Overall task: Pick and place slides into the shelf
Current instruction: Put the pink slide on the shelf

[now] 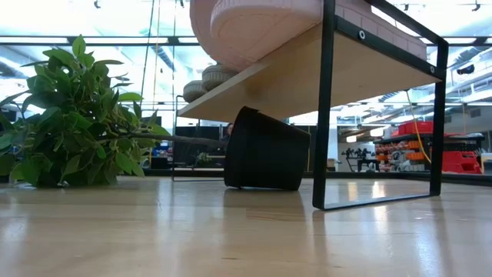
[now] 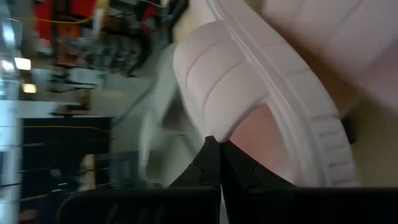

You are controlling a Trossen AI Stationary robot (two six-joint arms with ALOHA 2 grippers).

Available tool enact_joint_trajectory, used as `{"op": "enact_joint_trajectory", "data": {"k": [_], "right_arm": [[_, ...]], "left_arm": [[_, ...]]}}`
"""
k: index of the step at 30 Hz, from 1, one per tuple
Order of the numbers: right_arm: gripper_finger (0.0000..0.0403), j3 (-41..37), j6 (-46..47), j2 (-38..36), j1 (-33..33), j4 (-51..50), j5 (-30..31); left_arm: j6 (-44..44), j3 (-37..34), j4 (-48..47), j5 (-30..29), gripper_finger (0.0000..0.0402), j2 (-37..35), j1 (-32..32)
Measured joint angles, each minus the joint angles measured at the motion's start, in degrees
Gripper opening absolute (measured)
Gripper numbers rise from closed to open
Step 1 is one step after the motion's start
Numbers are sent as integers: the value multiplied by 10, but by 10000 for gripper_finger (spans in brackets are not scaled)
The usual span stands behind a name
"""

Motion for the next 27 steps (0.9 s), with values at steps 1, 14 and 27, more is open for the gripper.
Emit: {"op": "enact_joint_trajectory", "data": {"k": [1,14,27], "right_arm": [[0,0,0,0,0,0,0],[0,0,-3,0,0,0,0],[0,0,-9,0,0,0,0]], "left_arm": [[-5,0,0,15,0,0,2],[-37,0,-2,48,8,0,6],[-84,3,-49,42,79,-14,2]]}}
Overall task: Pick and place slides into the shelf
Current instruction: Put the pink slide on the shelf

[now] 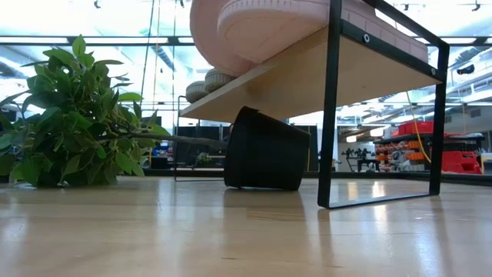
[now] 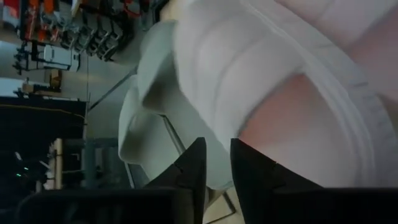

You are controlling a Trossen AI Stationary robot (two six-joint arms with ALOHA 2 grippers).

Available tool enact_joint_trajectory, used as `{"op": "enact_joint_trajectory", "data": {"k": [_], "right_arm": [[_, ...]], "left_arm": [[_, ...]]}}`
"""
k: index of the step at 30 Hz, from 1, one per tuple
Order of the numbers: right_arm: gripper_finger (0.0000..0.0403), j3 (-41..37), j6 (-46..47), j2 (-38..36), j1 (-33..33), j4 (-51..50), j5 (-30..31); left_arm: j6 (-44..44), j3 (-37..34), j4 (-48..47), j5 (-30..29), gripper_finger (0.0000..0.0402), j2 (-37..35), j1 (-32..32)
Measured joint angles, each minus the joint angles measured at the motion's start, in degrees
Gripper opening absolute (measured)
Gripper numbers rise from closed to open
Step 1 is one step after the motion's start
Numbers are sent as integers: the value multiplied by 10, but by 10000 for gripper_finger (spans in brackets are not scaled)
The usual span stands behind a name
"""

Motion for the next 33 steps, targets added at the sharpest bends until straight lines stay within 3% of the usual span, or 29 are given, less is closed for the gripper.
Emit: {"op": "enact_joint_trajectory", "data": {"k": [3,6,11,14,16,20,23,26,29,33], "right_arm": [[0,0,-6,0,0,0,0],[0,0,-9,0,0,0,0],[0,0,-12,0,0,0,0],[1,0,-23,0,0,0,0],[1,0,-29,0,0,-1,0],[1,0,-49,0,0,-1,0],[2,0,-58,0,0,-1,0],[2,0,-65,0,0,-1,0],[2,0,-66,0,0,-1,0],[2,0,-61,0,0,-1,0]], "left_arm": [[-35,0,0,1,87,-20,-1],[-140,0,-5,3,93,-48,-1],[-416,1,0,41,94,-111,6],[-615,1,2,109,90,-134,17],[-673,1,10,148,87,-138,13],[-631,1,32,191,85,-128,-19],[-478,1,32,186,87,-109,-56],[-305,1,30,127,89,-85,-98],[-186,1,21,77,89,-65,-120],[-152,1,-24,70,95,-38,-118]]}}
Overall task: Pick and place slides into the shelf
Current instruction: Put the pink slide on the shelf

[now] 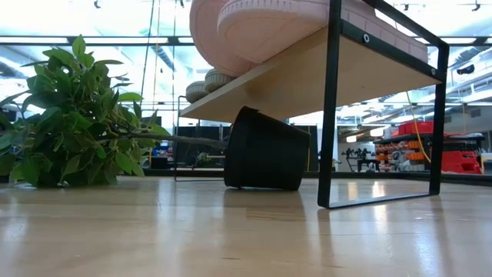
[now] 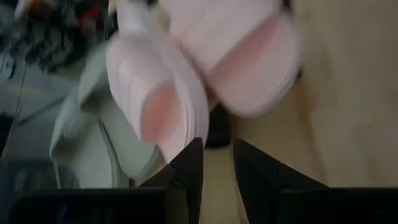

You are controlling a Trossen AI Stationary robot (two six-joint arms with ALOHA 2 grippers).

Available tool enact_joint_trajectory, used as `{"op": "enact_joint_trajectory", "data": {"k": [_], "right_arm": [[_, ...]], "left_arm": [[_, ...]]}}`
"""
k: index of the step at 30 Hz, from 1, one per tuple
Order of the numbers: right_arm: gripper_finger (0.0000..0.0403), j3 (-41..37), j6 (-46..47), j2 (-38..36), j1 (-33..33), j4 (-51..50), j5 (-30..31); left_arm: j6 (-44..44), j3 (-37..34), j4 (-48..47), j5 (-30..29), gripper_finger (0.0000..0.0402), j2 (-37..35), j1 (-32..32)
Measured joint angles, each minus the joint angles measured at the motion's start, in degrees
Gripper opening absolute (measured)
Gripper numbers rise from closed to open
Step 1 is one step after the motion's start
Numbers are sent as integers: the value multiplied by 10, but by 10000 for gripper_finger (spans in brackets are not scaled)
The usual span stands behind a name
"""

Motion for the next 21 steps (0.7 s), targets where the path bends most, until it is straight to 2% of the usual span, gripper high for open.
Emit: {"op": "enact_joint_trajectory", "data": {"k": [3,5,8,10,13,15,18,21], "right_arm": [[2,0,4,0,0,0,0],[2,0,4,0,0,0,0],[2,0,10,0,0,0,0],[2,0,14,0,0,0,0],[2,0,17,0,0,0,0],[2,0,14,0,0,0,0],[3,0,12,0,0,0,0],[3,0,12,0,0,0,0]], "left_arm": [[-53,0,-19,1,104,13,9],[-160,0,-32,3,110,16,17],[-435,0,-60,15,117,15,38],[-637,0,-86,43,119,10,47],[-902,0,-75,61,115,8,40],[-988,0,-58,65,109,9,24],[-1053,0,-52,64,101,9,-5],[-1166,0,-56,14,95,9,-45]]}}
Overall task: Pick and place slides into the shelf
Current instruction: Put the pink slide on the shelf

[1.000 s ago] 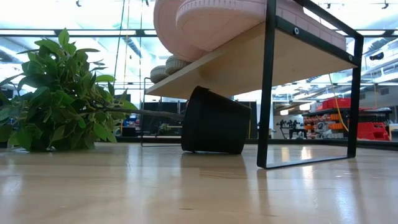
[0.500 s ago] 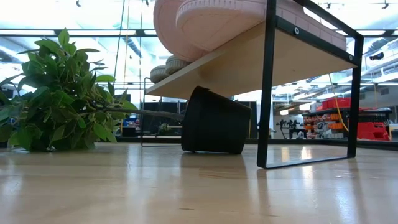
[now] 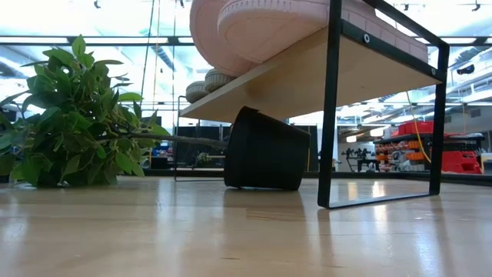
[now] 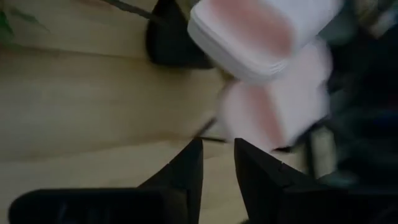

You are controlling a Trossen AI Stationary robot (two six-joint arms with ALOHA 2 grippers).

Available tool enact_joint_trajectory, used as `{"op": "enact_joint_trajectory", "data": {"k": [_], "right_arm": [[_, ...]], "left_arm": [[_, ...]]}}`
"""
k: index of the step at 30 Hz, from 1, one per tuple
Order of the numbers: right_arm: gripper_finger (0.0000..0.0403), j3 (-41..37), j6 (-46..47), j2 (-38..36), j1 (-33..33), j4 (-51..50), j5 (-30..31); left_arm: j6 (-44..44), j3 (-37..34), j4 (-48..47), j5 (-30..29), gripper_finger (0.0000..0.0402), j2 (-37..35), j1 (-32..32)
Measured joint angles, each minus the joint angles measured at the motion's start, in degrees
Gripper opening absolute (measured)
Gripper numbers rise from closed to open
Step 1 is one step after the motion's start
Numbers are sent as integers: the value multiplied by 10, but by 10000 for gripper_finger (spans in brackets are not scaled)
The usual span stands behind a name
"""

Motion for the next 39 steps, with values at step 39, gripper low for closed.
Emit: {"op": "enact_joint_trajectory", "data": {"k": [39], "right_arm": [[3,0,-33,0,0,2,-4]], "left_arm": [[327,-36,743,-177,9,78,-86]]}}
